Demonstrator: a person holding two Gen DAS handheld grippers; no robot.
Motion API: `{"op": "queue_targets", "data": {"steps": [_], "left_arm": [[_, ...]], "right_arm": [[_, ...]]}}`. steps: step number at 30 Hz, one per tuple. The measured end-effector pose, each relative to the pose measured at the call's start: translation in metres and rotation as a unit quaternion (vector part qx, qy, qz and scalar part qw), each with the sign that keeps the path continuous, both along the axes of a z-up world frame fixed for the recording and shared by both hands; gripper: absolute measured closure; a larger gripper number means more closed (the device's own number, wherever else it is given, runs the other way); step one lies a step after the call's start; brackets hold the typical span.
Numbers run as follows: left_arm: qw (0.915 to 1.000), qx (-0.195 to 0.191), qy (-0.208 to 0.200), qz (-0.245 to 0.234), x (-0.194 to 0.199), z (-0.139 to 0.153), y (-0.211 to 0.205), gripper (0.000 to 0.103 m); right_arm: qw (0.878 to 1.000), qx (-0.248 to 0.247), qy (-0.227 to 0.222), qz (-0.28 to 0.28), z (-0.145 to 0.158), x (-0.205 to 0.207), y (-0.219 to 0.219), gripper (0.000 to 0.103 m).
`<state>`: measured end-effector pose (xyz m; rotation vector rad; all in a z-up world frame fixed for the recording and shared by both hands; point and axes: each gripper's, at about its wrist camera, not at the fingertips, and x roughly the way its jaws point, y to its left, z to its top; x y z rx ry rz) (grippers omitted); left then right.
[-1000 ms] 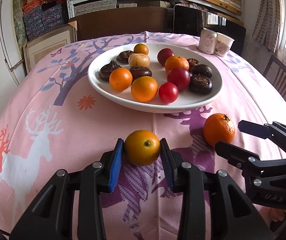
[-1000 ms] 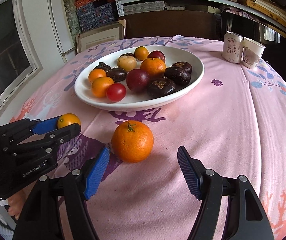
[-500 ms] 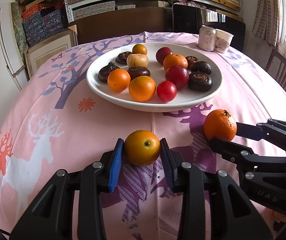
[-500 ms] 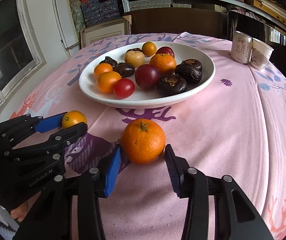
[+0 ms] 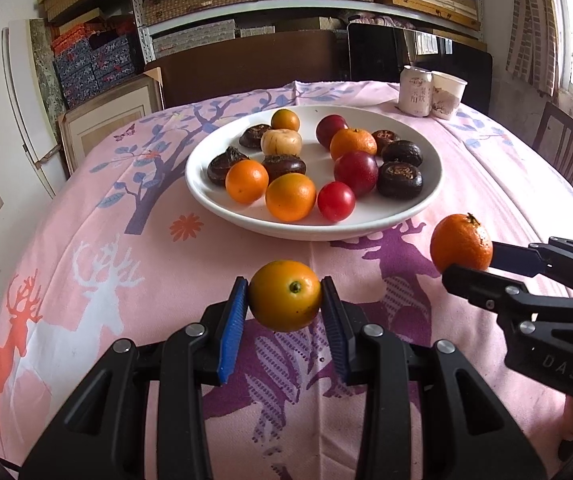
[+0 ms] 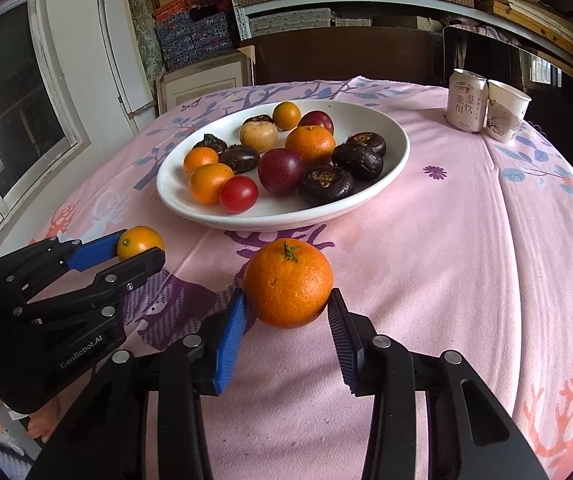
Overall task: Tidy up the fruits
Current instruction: 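Lower both oranges onto the plate and open both grippers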
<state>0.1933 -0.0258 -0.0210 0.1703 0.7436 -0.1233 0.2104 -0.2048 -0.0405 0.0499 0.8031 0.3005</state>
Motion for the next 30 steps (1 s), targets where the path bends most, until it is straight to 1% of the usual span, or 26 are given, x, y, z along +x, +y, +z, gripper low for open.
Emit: {"op": "queue_targets", "data": {"steps": [3, 6, 9, 13, 16, 21, 26, 30], "left_arm": [[0.9997, -0.001, -0.023, 0.0, -0.01, 0.008, 0.0, 0.067], [0.9994, -0.005, -0.034, -0.002, -0.021, 0.014, -0.001, 0.067], [0.9991, -0.01, -0.04, -0.004, -0.034, 0.017, -0.001, 0.067], [0.9985, -0.011, -0.054, -0.004, -0.049, 0.022, -0.001, 0.067], [0.9975, -0.005, -0.071, 0.003, -0.054, 0.029, -0.002, 0.067], [0.9961, 0.011, -0.087, 0.002, -0.048, 0.039, -0.008, 0.067], [0.9954, 0.023, -0.093, 0.0, -0.028, 0.048, -0.014, 0.067], [0.9957, 0.019, -0.091, 0.0, 0.001, 0.054, -0.017, 0.067]], "right_arm": [[1.0, 0.012, -0.009, -0.018, 0.005, -0.006, -0.012, 0.061], [0.999, 0.023, -0.02, -0.035, 0.009, -0.018, -0.024, 0.061], [0.997, 0.033, -0.039, -0.049, 0.015, -0.036, -0.035, 0.061], [0.994, 0.056, -0.067, -0.069, 0.025, -0.054, -0.053, 0.061], [0.992, 0.074, -0.074, -0.075, 0.031, -0.06, -0.062, 0.061], [0.99, 0.093, -0.076, -0.074, 0.044, -0.058, -0.073, 0.061], [0.99, 0.075, -0.092, -0.071, 0.07, -0.041, -0.073, 0.061], [0.99, 0.062, -0.104, -0.07, 0.087, -0.016, -0.066, 0.061]]}}
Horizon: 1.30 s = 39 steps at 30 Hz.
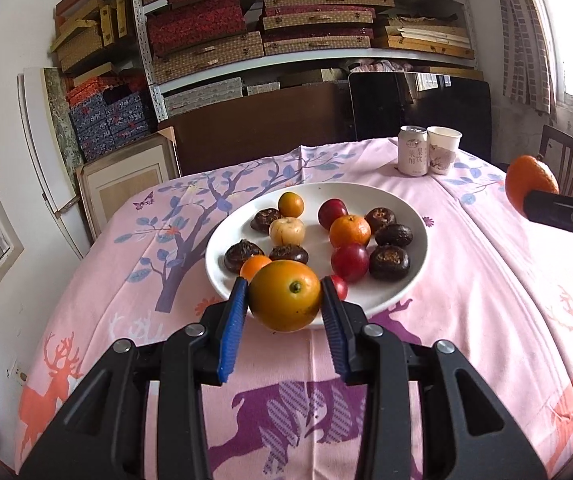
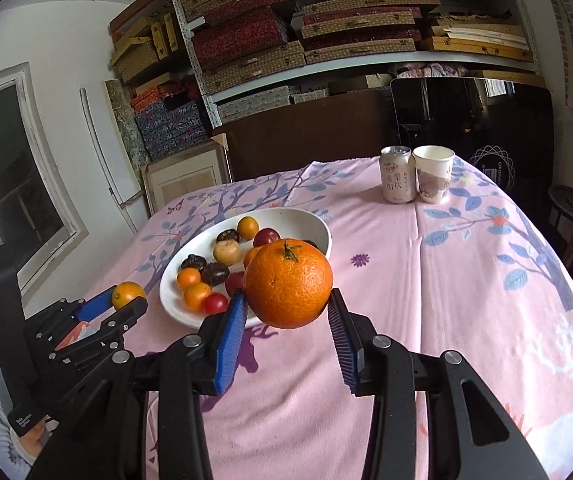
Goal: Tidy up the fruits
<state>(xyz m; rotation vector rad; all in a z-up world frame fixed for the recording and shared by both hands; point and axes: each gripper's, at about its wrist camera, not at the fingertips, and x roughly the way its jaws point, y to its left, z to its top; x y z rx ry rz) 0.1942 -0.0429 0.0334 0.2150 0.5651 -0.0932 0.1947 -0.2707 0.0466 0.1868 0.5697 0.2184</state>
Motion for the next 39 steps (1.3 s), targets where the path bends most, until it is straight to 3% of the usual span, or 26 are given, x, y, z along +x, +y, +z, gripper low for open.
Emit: {"op": "queue_targets", "data": {"steps": [8, 16, 19, 21, 24, 29, 34, 39], "left_arm": [[0.9995, -0.018, 0.02, 0.014, 0.073, -0.002, 0.003, 0.067], [0.9957, -0.057, 0.067, 0.031, 0.132, -0.028, 0.017, 0.067], [0.9954, -0.056, 0.071, 0.032, 0.139, -0.035, 0.016, 0.067], [0.9964, -0.046, 0.063, 0.034, 0.14, -0.036, 0.013, 0.056], [0.9978, -0.031, 0.041, 0.042, 0.135, -0.033, 0.009, 0.034], [0.9978, -0.033, 0.039, 0.042, 0.125, -0.027, 0.012, 0.02], [0.9987, -0.015, 0.017, 0.046, 0.097, -0.017, 0.012, 0.011], [0.9985, -0.024, 0.012, 0.047, 0.061, -0.01, 0.013, 0.008]], "right_arm": [[1.0, -0.002, 0.019, 0.014, 0.0, 0.072, 0.028, 0.061], [0.996, -0.016, 0.078, 0.038, -0.051, 0.124, 0.063, 0.061], [0.996, -0.019, 0.074, 0.039, -0.059, 0.127, 0.064, 0.057], [0.998, -0.028, 0.056, 0.031, -0.055, 0.123, 0.064, 0.034], [0.998, -0.04, 0.037, 0.026, -0.048, 0.118, 0.063, 0.033], [0.999, -0.039, 0.033, 0.014, -0.041, 0.109, 0.055, 0.032], [0.999, -0.033, 0.016, -0.004, -0.031, 0.086, 0.044, 0.027], [0.999, -0.031, -0.002, -0.016, -0.025, 0.052, 0.035, 0.021]]}}
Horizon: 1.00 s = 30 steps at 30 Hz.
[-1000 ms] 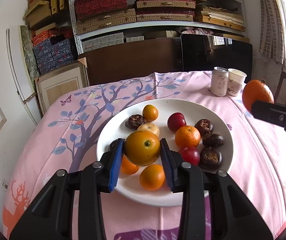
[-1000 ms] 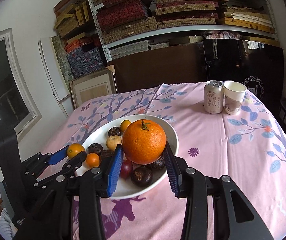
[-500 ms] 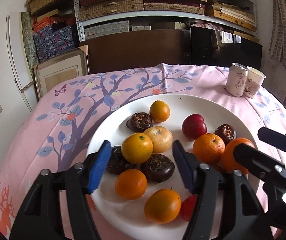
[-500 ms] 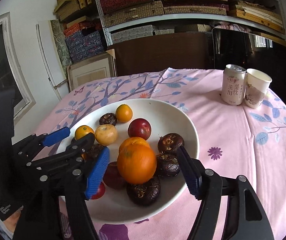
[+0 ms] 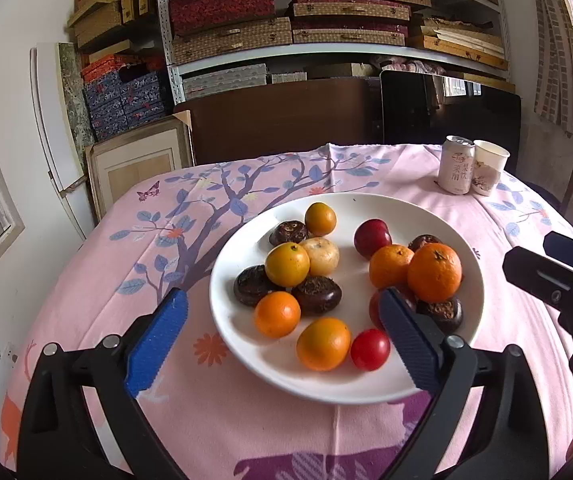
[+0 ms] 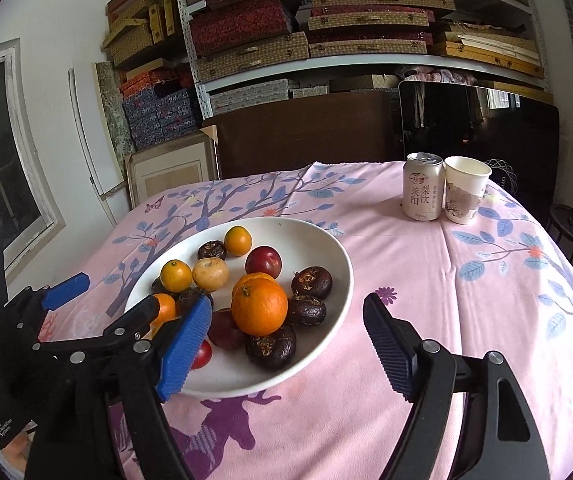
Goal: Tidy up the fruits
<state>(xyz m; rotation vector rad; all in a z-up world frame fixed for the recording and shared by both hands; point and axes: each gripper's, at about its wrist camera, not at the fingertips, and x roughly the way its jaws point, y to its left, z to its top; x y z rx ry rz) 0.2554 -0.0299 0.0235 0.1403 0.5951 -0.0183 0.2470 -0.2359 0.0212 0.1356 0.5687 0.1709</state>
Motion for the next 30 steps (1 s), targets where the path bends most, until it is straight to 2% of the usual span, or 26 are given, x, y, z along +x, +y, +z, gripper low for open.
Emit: {"op": "queue_targets", "data": {"steps": [7, 9, 13, 17, 21, 25, 28, 30], "left_arm": [[0.9997, -0.014, 0.001, 0.018, -0.051, -0.002, 0.009, 0.005], [0.9993, -0.026, 0.007, 0.025, -0.062, -0.003, 0.014, 0.005], [0.9985, -0.04, 0.018, 0.034, -0.079, -0.007, 0.022, 0.005], [0.9987, -0.034, 0.028, 0.026, -0.094, -0.011, 0.022, 0.005], [0.9994, -0.019, 0.029, -0.003, -0.104, -0.013, 0.013, 0.005], [0.9995, 0.016, 0.025, 0.004, -0.103, -0.013, 0.005, 0.005], [0.9992, -0.004, 0.038, -0.007, -0.099, -0.012, 0.01, 0.005], [0.9991, -0.015, 0.04, -0.007, -0.097, -0.01, 0.012, 0.005]], "right_arm": [[0.999, -0.027, -0.025, -0.013, -0.004, -0.051, -0.004, 0.01], [0.999, -0.037, -0.029, -0.017, -0.005, -0.063, -0.003, 0.004], [0.999, -0.047, -0.022, -0.013, -0.009, -0.078, 0.0, 0.004], [0.998, -0.066, -0.003, -0.005, -0.018, -0.086, 0.008, 0.004], [0.996, -0.085, 0.015, 0.011, -0.028, -0.089, 0.019, 0.004], [0.995, -0.088, 0.025, 0.029, -0.032, -0.091, 0.027, 0.004], [0.996, -0.07, 0.044, 0.027, -0.034, -0.086, 0.022, 0.004], [0.997, -0.064, 0.037, 0.003, -0.03, -0.087, 0.015, 0.004]]}}
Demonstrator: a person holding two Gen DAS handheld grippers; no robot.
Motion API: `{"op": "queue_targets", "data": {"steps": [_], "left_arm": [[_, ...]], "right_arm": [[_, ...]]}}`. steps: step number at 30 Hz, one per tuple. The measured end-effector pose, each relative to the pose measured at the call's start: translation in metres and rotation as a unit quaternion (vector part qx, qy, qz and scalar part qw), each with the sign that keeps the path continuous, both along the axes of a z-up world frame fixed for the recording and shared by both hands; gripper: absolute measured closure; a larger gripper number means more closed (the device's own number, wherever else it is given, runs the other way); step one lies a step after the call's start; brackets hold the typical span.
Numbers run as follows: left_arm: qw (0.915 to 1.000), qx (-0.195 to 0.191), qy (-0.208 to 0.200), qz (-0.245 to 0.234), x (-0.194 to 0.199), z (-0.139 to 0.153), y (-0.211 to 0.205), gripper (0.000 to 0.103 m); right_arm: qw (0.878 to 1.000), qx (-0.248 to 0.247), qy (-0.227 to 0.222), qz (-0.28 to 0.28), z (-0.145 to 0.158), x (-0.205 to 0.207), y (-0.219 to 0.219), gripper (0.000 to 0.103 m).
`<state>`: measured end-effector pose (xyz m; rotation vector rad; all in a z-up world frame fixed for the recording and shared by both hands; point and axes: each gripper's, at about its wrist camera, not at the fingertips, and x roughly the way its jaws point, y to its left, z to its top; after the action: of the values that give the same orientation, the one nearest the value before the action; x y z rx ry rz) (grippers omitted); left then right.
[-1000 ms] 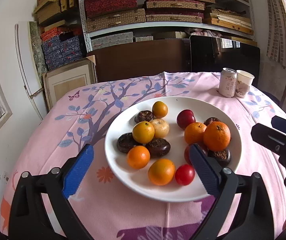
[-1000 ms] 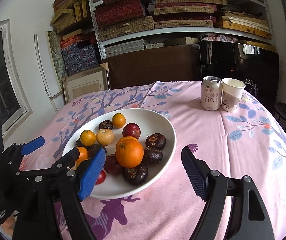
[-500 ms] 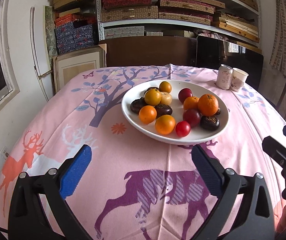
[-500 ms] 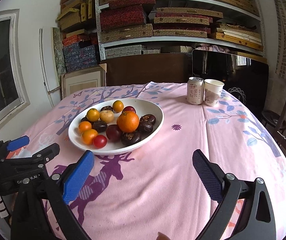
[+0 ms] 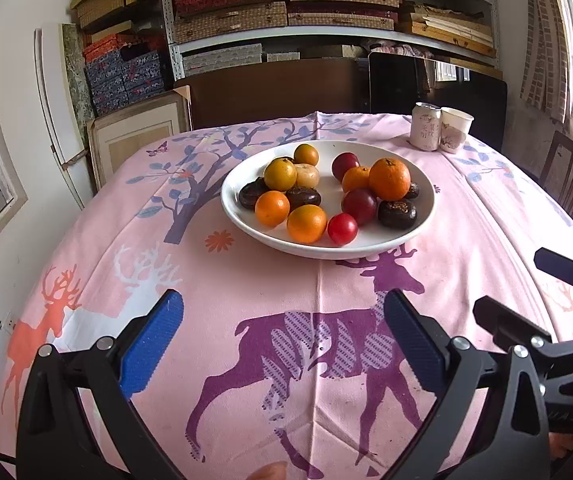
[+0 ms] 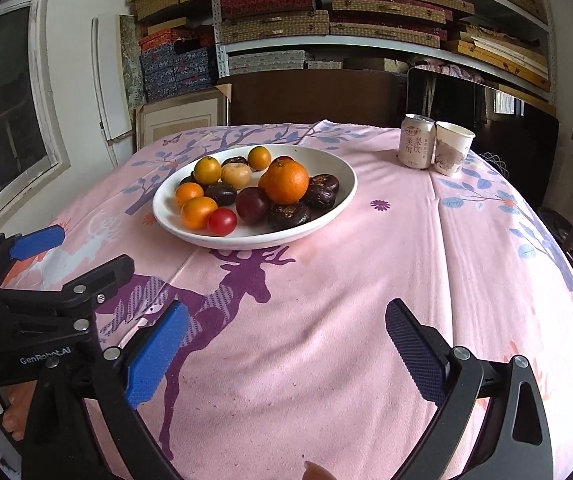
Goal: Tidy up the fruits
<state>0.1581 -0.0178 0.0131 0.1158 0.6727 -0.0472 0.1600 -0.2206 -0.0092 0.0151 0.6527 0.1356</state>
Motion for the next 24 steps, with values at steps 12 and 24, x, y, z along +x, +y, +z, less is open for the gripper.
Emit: {"op": "queue_targets", "data": {"steps": [12, 24], "left_arm": [[0.9993, -0.013, -0.032, 0.015, -0.014, 0.012, 0.005, 0.005], [0.9992, -0.025, -0.027, 0.016, -0.013, 0.011, 0.009, 0.005]], "right_arm": [[1.0, 0.014, -0.009, -0.003, 0.002, -0.003, -0.004, 0.004], [1.0, 0.008, -0.019, 0.011, 0.005, -0.008, 0.001, 0.004]]}}
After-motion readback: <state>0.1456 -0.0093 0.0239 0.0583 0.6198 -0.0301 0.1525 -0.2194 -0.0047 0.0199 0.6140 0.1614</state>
